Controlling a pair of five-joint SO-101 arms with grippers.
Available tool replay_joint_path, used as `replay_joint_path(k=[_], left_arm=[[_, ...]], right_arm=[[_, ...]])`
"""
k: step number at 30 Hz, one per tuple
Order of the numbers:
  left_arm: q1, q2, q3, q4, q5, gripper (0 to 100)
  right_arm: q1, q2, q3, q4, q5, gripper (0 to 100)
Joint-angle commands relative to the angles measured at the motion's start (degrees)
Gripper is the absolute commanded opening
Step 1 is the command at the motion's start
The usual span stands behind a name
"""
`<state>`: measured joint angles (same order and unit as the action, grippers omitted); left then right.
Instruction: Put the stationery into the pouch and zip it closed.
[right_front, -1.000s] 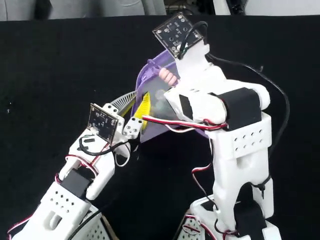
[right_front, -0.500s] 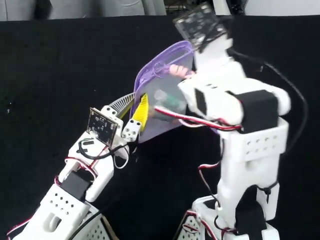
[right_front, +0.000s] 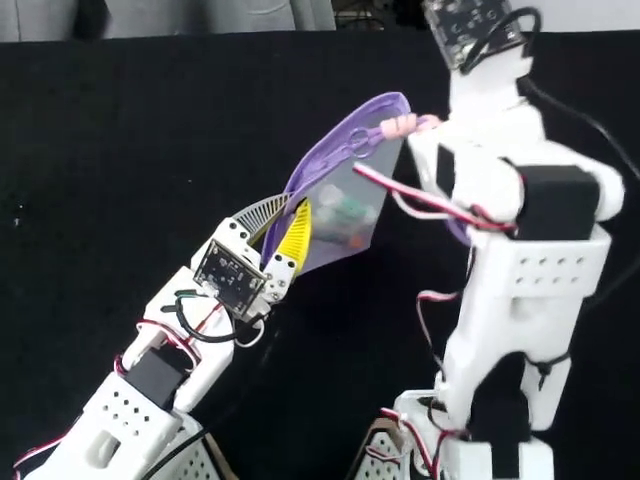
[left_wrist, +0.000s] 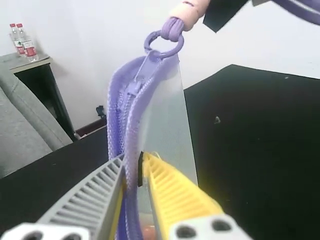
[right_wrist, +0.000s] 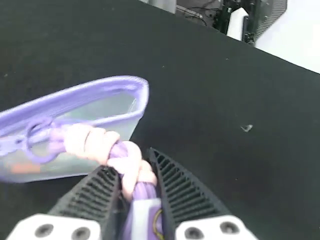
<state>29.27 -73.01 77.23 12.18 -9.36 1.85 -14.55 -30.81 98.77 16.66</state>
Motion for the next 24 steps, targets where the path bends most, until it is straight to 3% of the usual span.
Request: replay_joint_path(k=[1, 18, 24], left_arm=[[-0.31, 0.62, 4.44, 0.62, -0.70, 3], [-0.31, 0.62, 4.53, 0.62, -0.70, 3], [-0.40, 0.62, 4.53, 0.62, -0.70, 3]], right_arm=[[6.24, 1.98, -6.81, -1.67, -0.26, 1.1], [21.54, 13.93, -17.89, -3.16, -0.18, 1.1], [24.00, 15.08, -18.95, -3.34, 0.00, 1.1]])
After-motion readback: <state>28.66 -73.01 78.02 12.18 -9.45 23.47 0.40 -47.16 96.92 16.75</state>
